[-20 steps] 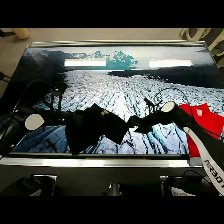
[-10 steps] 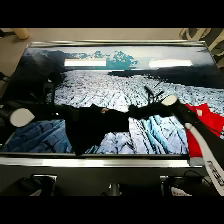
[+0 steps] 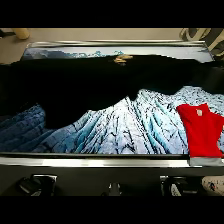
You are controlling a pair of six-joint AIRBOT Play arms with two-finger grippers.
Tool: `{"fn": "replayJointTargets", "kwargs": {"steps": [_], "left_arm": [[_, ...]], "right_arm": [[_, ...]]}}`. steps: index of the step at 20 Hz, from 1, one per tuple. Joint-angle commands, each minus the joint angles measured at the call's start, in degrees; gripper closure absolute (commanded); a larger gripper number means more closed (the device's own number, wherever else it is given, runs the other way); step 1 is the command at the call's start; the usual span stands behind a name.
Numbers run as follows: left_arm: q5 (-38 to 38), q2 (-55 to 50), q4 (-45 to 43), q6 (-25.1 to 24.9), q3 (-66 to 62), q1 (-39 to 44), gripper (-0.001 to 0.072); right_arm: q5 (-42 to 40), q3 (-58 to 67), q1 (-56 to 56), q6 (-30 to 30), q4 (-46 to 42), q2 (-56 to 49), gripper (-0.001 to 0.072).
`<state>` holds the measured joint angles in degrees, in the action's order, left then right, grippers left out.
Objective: Fold the shirts.
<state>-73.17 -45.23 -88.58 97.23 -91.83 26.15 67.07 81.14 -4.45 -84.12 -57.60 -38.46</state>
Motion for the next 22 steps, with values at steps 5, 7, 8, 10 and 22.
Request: {"fn": "replayJointTargets", "kwargs": {"steps": [5, 7, 8, 10, 22], "left_arm": [[1.1, -3.6, -2.7, 1.4, 17.2, 0.0, 0.0677], [9.9, -7.8, 1.5, 1.4, 25.9, 0.0, 0.0677], [16.0, -10.9, 4.6, 1.4, 29.6, 0.0, 0.0676], [24.9, -19.0, 8.8, 1.4, 33.2, 0.0, 0.0676], [-7.6, -14.2, 14.8, -1.6, 39.4, -15.4, 0.0107]], "right_arm": [[19.1, -2.2, -0.8, -4.8, -16.6, -2.7, 0.0693], [18.0, -9.4, -0.8, -4.8, -15.9, -7.6, 0.0693], [13.9, -13.9, -0.8, -4.8, -15.2, -10.1, 0.0693], [5.7, -20.9, -0.8, -4.9, -12.2, -15.1, 0.0693], [6.8, -23.2, -0.8, -3.4, -11.0, -23.8, 0.0692]]}}
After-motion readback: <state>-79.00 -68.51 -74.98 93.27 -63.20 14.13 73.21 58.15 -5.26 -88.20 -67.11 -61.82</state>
